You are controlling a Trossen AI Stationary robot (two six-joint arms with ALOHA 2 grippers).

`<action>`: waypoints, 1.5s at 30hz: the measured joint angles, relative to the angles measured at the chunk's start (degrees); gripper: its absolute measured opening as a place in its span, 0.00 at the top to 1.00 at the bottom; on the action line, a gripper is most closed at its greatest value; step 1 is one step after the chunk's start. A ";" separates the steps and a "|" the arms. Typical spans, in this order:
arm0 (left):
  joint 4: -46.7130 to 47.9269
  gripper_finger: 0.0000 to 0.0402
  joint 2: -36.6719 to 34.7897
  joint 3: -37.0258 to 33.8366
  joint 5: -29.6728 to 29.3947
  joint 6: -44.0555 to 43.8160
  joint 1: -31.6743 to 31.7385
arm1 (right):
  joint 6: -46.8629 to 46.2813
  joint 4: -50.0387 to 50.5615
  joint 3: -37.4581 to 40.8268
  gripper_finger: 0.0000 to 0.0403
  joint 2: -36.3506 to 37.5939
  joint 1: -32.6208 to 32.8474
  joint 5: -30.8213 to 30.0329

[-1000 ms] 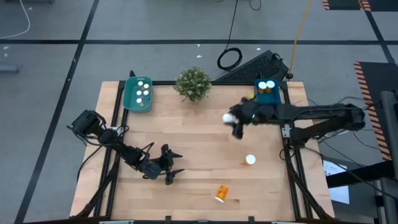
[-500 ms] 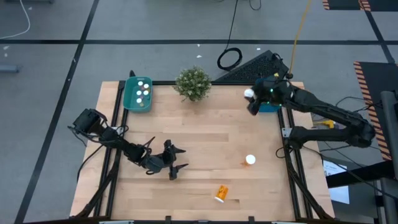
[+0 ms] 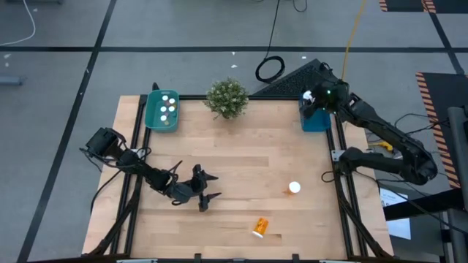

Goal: Pick and place medicine bottles into bin by pill shape (circle, oval)
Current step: Put the big orange pill bottle into the blue bin

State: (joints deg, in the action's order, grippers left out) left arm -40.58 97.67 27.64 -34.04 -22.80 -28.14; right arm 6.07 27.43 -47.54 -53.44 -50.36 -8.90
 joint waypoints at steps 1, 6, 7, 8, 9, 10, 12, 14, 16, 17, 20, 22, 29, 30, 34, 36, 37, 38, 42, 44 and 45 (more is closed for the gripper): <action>0.00 0.22 0.00 0.00 0.02 -0.27 -0.09 | 0.34 -0.92 1.02 0.48 0.17 -0.95 -0.04; 0.00 0.22 0.00 0.00 0.03 -0.47 -0.46 | 2.45 -3.14 5.42 0.48 0.16 -5.25 -2.96; 0.00 0.22 0.00 0.00 0.04 -0.49 -0.46 | 2.94 -3.78 5.99 0.48 0.16 -5.47 -3.41; 0.00 0.22 0.00 0.00 0.07 -0.51 -0.48 | 2.93 -4.37 6.30 0.48 0.14 -5.44 -3.52; 0.00 0.22 0.00 0.00 0.09 -0.55 -0.48 | 2.54 -5.01 6.35 0.48 0.09 -5.38 -3.40; 0.00 0.22 0.00 0.00 0.09 -0.53 -0.46 | 2.06 -5.55 6.35 0.48 0.06 -5.28 -3.19; -0.07 0.22 0.00 0.00 0.09 -0.44 -0.46 | 0.63 -6.00 6.35 0.48 0.23 -5.28 -3.09; -0.07 0.22 0.00 0.00 0.09 -0.44 -0.43 | 0.04 -6.54 6.35 0.48 0.25 -5.34 -3.32; -0.07 0.22 0.00 0.00 0.25 -0.44 -0.43 | 0.01 -6.22 6.35 0.48 0.23 -5.30 -3.29; -0.07 0.22 0.00 0.00 0.54 -0.44 -0.43 | -0.50 -5.90 6.35 0.48 0.23 -5.25 -3.22; -0.07 0.22 0.00 0.00 0.66 -0.44 -0.43 | -2.39 -3.89 6.36 0.48 0.23 -4.45 -2.78; -0.07 0.22 0.00 0.00 0.79 -0.42 -0.43 | -3.34 -3.84 6.60 0.48 0.23 -3.57 -2.76; -0.11 0.22 0.00 0.00 1.11 -0.03 -0.43 | -9.83 -15.42 14.71 0.48 0.29 -1.33 -6.28; -0.11 0.22 0.00 0.00 1.14 0.01 -0.43 | -10.22 -16.76 16.10 0.48 0.28 -1.13 -7.65; -0.19 0.22 0.00 0.00 1.18 0.12 -0.43 | -11.79 -22.81 20.71 0.48 0.27 -0.85 -9.04; -0.22 0.22 0.00 0.00 1.18 0.66 -0.43 | -12.07 -26.20 22.44 0.48 0.29 -0.52 -9.13; -0.22 0.22 0.00 0.00 1.18 0.90 -0.43 | -12.39 -27.08 23.03 0.48 0.29 -0.49 -9.22; -0.24 0.22 0.00 0.00 1.18 1.21 -0.43 | -12.62 -27.57 23.37 0.48 0.29 -0.51 -9.71; -0.31 0.22 0.00 0.00 1.18 1.30 -0.43 | -12.05 -29.79 23.55 0.48 0.31 -0.55 -12.10; -0.35 0.22 0.00 0.00 1.18 1.27 -0.43 | -11.66 -29.75 23.55 0.48 0.29 -0.53 -12.17; -0.35 0.22 0.00 0.00 1.18 1.22 -0.43 | -11.68 -29.74 23.55 0.48 0.29 -0.51 -12.21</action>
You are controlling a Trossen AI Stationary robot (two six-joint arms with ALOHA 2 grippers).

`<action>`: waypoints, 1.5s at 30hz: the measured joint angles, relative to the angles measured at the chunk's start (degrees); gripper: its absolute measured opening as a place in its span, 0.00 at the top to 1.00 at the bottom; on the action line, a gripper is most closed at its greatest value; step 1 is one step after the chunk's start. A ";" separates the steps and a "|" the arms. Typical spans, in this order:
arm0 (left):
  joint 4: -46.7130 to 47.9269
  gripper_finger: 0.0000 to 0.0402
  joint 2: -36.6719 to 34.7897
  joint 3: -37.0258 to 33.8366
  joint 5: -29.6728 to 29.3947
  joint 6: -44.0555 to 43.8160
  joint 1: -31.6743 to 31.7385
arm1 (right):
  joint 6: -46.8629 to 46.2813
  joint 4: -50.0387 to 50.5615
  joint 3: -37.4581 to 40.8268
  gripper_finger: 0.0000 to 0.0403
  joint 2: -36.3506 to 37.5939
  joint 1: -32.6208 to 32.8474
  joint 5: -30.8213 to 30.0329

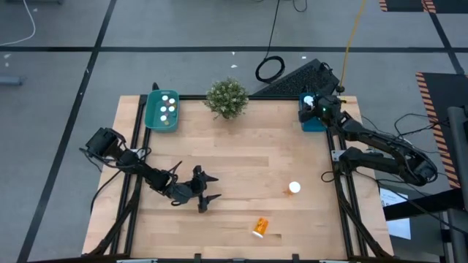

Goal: Pick and place medicine bottles into bin by pill shape (circle, oval)
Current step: Put the big orange pill bottle into the blue bin

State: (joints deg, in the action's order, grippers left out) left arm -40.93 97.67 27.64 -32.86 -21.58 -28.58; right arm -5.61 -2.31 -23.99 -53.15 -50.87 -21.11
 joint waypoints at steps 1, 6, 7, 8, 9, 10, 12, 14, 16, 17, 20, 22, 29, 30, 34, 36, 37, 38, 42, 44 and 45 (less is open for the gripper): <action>0.00 0.22 0.00 0.00 0.00 0.00 0.00 | -0.45 -0.02 0.00 0.48 0.00 0.00 -0.14; -0.07 0.22 0.00 0.00 0.00 0.39 0.16 | -2.71 0.49 -1.45 0.48 1.69 3.80 -0.12; -0.05 0.22 0.00 0.00 0.01 0.45 0.31 | -3.06 0.99 -2.12 0.49 2.06 5.40 -0.63; -0.07 0.22 0.00 0.00 0.00 0.46 0.46 | -3.48 2.08 -2.78 0.49 2.34 7.09 -2.42; -0.07 0.22 0.00 0.00 0.00 0.46 0.60 | -3.67 3.57 -3.34 0.49 2.61 8.86 -4.84; -0.07 0.22 0.00 0.00 0.01 0.46 0.70 | -3.88 5.74 -4.02 0.49 2.80 10.76 -8.03; -0.07 0.22 0.00 0.00 0.69 0.46 0.96 | -6.34 9.69 -4.78 0.50 2.97 14.51 -15.31; -0.09 0.22 0.00 0.00 1.16 0.91 1.09 | -9.14 12.84 -4.69 0.50 2.99 17.38 -20.94; -0.15 0.22 0.00 0.00 1.27 1.60 1.32 | -11.22 13.58 -4.66 0.49 2.78 18.76 -24.51; -0.15 0.22 0.00 0.00 1.33 1.98 1.57 | -12.29 13.97 -4.68 0.49 2.58 18.80 -25.91; -0.44 0.22 0.00 0.00 1.34 2.88 2.75 | -18.60 17.97 -4.30 0.49 2.14 18.48 -28.10; -1.13 0.22 0.00 0.00 1.79 2.93 3.41 | -22.23 18.46 -3.00 0.49 1.81 18.47 -28.60; -3.69 0.22 0.00 0.00 5.95 2.44 4.17 | -27.64 10.64 4.99 0.49 1.70 18.04 -32.06; -3.87 0.22 0.00 -0.02 6.21 1.95 4.11 | -26.70 8.04 5.99 0.49 1.70 17.83 -32.91; -4.33 0.22 0.02 -0.01 6.29 0.41 4.13 | -23.85 -1.18 9.90 0.49 1.72 16.05 -34.13; -4.59 0.22 0.00 -0.02 6.29 -0.33 4.12 | -22.92 -5.57 11.89 0.49 1.70 15.13 -34.13; -4.75 0.22 0.02 -0.01 6.29 -0.71 4.09 | -21.88 -7.64 12.87 0.49 1.70 14.73 -34.11; -5.10 0.22 0.02 -0.01 6.29 -1.04 4.06 | -20.78 -9.72 13.66 0.49 1.70 14.26 -34.09; -6.76 0.22 0.02 -0.02 6.29 -0.97 3.69 | -18.03 -14.65 15.86 0.49 1.70 11.64 -31.36; -7.29 0.22 0.02 -0.02 6.29 -0.79 3.69 | -18.12 -15.92 16.57 0.49 1.68 10.47 -29.58; -7.43 0.22 0.02 -0.01 6.28 -0.77 3.71 | -18.22 -16.34 16.82 0.49 1.70 10.05 -29.32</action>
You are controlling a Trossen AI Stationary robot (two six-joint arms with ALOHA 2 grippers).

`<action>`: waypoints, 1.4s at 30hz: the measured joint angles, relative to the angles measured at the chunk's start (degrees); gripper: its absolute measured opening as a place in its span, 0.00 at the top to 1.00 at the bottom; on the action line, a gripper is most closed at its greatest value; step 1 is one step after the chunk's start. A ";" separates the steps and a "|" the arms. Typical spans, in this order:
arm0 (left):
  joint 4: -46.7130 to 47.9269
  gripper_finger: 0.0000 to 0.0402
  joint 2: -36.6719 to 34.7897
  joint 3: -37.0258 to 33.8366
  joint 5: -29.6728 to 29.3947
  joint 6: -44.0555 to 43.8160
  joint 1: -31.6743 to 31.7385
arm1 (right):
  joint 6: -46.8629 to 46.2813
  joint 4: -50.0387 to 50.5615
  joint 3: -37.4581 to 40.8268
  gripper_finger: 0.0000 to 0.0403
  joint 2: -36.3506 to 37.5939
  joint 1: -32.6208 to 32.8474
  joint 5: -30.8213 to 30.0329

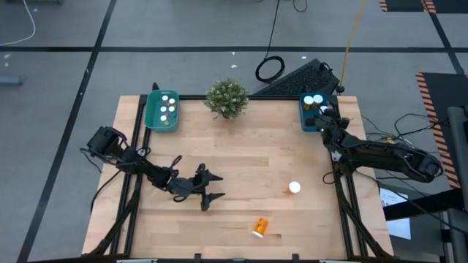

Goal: Pick and place medicine bottles into bin by pill shape (circle, oval)
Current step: Put the big orange pill bottle into the blue bin

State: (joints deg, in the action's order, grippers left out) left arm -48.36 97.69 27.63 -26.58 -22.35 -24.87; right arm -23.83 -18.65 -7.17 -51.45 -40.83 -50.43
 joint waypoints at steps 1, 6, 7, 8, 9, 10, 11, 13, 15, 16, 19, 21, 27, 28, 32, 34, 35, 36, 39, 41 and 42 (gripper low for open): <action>0.03 0.22 0.00 0.01 -0.02 0.03 0.01 | -0.27 -0.02 0.26 0.49 0.03 -0.42 0.88; 0.02 0.22 0.00 -0.02 -0.16 1.38 0.03 | -0.12 -0.35 0.82 0.49 -0.01 -2.38 3.47; -0.06 0.22 0.00 0.00 -0.19 1.73 0.03 | 0.44 -0.69 0.82 0.49 -0.01 -2.77 4.63; -0.20 0.22 0.00 0.01 -0.19 2.19 0.03 | 0.70 -0.91 0.82 0.49 0.00 -3.25 5.68; -0.28 0.22 0.00 -0.02 -0.20 2.75 0.03 | 0.59 -0.93 0.82 0.49 0.01 -3.74 6.48; -0.43 0.22 0.00 -0.01 -0.21 3.36 0.03 | 0.26 -0.89 0.82 0.49 0.00 -4.46 7.31; -0.73 0.22 0.00 -0.01 -0.21 3.91 0.03 | 0.05 -0.86 0.82 0.49 -0.02 -5.14 7.93; -1.55 0.22 0.00 0.00 -0.23 4.96 0.05 | 0.01 -0.92 0.82 0.49 -0.48 -6.66 10.50; -2.44 0.22 0.00 -0.02 -0.23 6.27 0.05 | 0.07 -0.85 0.82 0.49 -1.22 -7.93 11.86; -2.91 0.22 0.00 -0.02 -0.10 6.81 0.05 | 0.11 -0.90 0.82 0.49 -1.55 -8.30 12.13; -3.34 0.22 0.00 -0.02 0.30 7.75 0.05 | 0.77 -2.27 0.82 0.46 -2.27 -8.71 13.09; -3.39 0.22 0.00 -0.02 0.49 7.77 0.18 | 0.95 -3.93 0.82 0.43 -2.66 -8.71 13.11; -3.37 0.22 0.00 -0.02 0.69 7.35 0.27 | 1.57 -4.38 0.44 0.36 -3.99 -9.50 13.07; -3.37 0.22 0.00 -0.02 0.73 7.20 0.27 | 1.59 -4.41 0.44 0.36 -4.12 -9.48 13.05; -3.32 0.22 0.00 -0.02 1.14 7.01 0.26 | 1.41 -6.04 0.44 0.36 -4.30 -9.37 12.32; -3.28 0.22 0.00 -0.02 1.15 6.99 0.25 | 1.67 -7.34 0.44 0.36 -4.28 -8.86 11.19; -3.22 0.22 0.00 -0.02 1.17 6.95 0.25 | 1.91 -7.78 0.44 0.36 -4.28 -8.57 10.83; -3.16 0.22 0.00 -0.02 1.17 6.82 0.25 | 2.00 -8.27 0.44 0.36 -4.26 -8.19 10.55; -2.58 0.22 0.00 -0.02 1.19 6.11 0.25 | 2.47 -10.54 0.44 0.36 -4.15 -6.77 10.24; -2.29 0.22 0.00 -0.02 1.21 5.71 0.25 | 2.82 -11.24 0.44 0.36 -3.65 -5.39 10.08; -2.29 0.22 0.00 -0.02 1.23 5.69 0.25 | 3.12 -11.58 0.44 0.36 -3.23 -4.65 10.03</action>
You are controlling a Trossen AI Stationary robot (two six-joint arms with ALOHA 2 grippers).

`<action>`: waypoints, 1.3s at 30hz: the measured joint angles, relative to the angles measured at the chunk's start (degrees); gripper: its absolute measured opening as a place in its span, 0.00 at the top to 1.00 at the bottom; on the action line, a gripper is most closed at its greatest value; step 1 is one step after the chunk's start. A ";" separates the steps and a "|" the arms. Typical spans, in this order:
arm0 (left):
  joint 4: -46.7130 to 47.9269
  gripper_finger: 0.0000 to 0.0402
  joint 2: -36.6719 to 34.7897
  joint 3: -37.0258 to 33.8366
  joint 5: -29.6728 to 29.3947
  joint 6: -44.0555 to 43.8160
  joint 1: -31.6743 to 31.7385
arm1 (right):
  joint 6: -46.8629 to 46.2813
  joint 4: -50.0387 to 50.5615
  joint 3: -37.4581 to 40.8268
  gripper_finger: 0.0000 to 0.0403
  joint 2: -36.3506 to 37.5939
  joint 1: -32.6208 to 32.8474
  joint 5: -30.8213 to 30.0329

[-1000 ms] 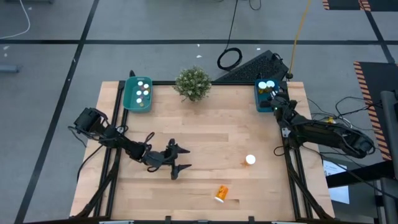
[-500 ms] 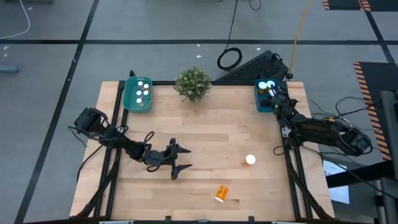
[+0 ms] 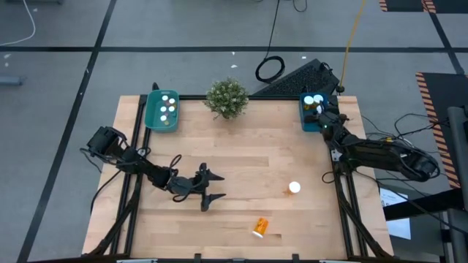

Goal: Pick and place medicine bottles into bin by pill shape (circle, oval)
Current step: Put the big orange pill bottle into the blue bin

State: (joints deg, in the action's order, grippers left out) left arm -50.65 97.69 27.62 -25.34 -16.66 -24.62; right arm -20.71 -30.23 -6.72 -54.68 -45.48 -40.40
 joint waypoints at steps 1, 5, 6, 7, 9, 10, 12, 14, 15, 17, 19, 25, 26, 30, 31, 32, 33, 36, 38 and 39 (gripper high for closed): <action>0.01 0.22 0.00 0.00 0.00 -0.01 0.00 | 0.32 -0.03 -0.02 0.36 0.62 0.77 0.00; 0.09 0.22 0.00 0.00 0.00 -0.33 0.00 | 2.53 0.00 -0.02 0.36 3.92 4.41 -0.24; 0.11 0.22 0.00 0.00 -0.02 -0.34 0.00 | 3.58 0.00 -0.02 0.36 5.06 5.43 -0.24; 0.12 0.22 0.00 0.00 -0.04 -0.34 0.00 | 4.78 0.03 -0.02 0.36 6.28 6.48 -0.24; 0.14 0.22 0.00 0.00 -0.04 -0.43 0.00 | 7.35 -0.03 -0.02 0.36 9.18 8.88 -0.13; 0.15 0.22 0.00 0.00 -0.07 -0.59 0.00 | 8.65 0.01 -0.02 0.36 10.63 10.21 -0.05; 0.18 0.22 0.00 0.00 -0.07 -1.31 0.00 | 11.26 0.01 -0.02 0.36 13.81 13.19 0.54; 0.22 0.22 0.00 0.00 -0.09 -2.05 0.00 | 12.86 0.02 -0.02 0.36 16.74 16.30 1.86; 0.26 0.22 0.00 0.00 -0.10 -2.56 0.00 | 13.00 0.30 -0.02 0.36 18.12 17.89 2.63; 0.31 0.22 0.00 0.00 -0.11 -3.41 0.00 | 12.83 0.77 -0.02 0.36 20.39 21.41 3.80; 0.33 0.22 0.00 0.00 -0.13 -4.06 -0.12 | 11.45 0.82 -0.02 0.36 21.82 24.87 4.70; 0.33 0.22 0.00 0.00 -0.14 -5.12 -0.22 | 6.80 -3.10 -0.04 0.36 21.87 33.82 9.94; 0.29 0.22 0.00 0.00 -0.14 -5.11 -0.22 | 6.81 -3.74 -0.17 0.36 21.53 34.86 11.14; -0.02 0.22 0.00 0.00 -0.15 -4.92 -0.22 | 6.40 0.65 -3.99 0.37 19.60 38.41 16.76; 0.00 0.22 0.00 0.00 -0.15 -4.92 -0.22 | 6.11 3.80 -5.86 0.38 18.92 39.27 18.35; -0.02 0.22 0.00 0.00 -0.14 -4.90 -0.22 | 5.81 7.76 -7.92 0.39 18.19 40.17 19.65; -0.02 0.22 0.00 0.00 -0.13 -4.96 -0.22 | 5.54 12.35 -10.24 0.40 17.32 41.16 20.55; -0.03 0.22 0.00 0.00 -0.13 -5.59 -0.53 | 5.31 27.11 -17.87 0.42 14.62 44.27 21.44; -0.04 0.22 0.00 0.00 -0.13 -5.99 -0.87 | 5.01 37.23 -22.44 0.43 12.68 46.53 21.44; -0.04 0.22 0.00 0.00 -0.13 -6.16 -1.07 | 4.50 41.47 -24.39 0.43 11.62 47.65 21.49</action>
State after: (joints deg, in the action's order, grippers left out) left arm -50.70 97.69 27.62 -25.47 -22.82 -25.69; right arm -16.21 11.24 -31.11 -43.06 2.17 -18.92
